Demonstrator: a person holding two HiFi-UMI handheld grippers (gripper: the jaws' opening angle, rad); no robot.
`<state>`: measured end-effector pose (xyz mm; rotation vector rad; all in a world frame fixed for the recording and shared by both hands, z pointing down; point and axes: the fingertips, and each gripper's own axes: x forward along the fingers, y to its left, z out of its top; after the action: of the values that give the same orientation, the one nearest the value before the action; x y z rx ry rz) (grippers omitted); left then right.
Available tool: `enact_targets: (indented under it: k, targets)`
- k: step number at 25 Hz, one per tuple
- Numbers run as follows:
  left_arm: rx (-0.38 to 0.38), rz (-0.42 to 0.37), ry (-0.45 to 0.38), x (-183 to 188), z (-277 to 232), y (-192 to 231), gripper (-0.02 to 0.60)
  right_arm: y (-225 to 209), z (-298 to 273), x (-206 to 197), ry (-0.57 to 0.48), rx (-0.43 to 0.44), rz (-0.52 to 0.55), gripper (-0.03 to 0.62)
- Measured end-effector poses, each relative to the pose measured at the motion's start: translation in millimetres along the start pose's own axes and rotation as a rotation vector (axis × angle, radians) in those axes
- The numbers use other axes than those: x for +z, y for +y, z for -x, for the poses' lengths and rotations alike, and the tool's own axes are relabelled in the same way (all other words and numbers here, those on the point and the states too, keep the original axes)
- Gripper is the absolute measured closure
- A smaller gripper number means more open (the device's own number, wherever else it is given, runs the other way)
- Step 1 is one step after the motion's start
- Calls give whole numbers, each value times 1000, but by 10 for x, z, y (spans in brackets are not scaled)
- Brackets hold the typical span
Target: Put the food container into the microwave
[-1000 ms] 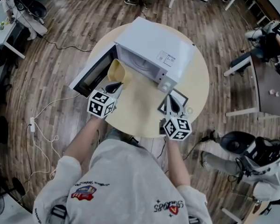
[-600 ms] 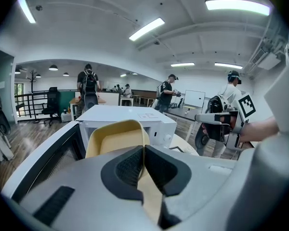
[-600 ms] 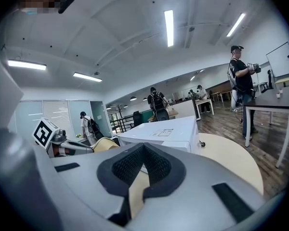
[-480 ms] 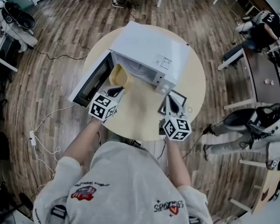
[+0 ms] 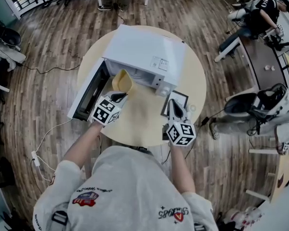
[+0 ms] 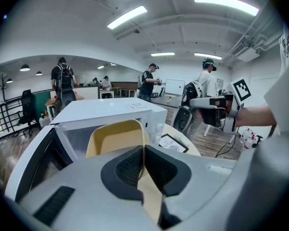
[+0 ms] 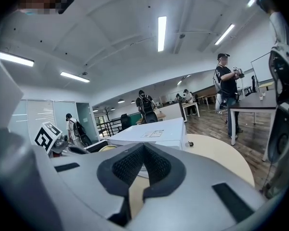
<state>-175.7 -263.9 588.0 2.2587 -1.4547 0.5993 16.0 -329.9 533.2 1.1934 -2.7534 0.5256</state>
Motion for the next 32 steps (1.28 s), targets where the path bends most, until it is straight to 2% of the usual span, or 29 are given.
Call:
enact_targets:
  k: [9,18,26,32]
  targets:
    - [-94,-68,51,-171,-285,5,568,-143,41,-76,-18,-102,-22,602]
    - [-141,-202,118,-236,-508,109,568,-155,141,-119,-38,-176,-37,602]
    - [-149,-361,215,-403,-817,259,568,-289,330,-132,-59,-249,-50,602]
    - [-143,-568,302,-582,-1037,378,568,-342,522,-212,-66,-306,-71,602]
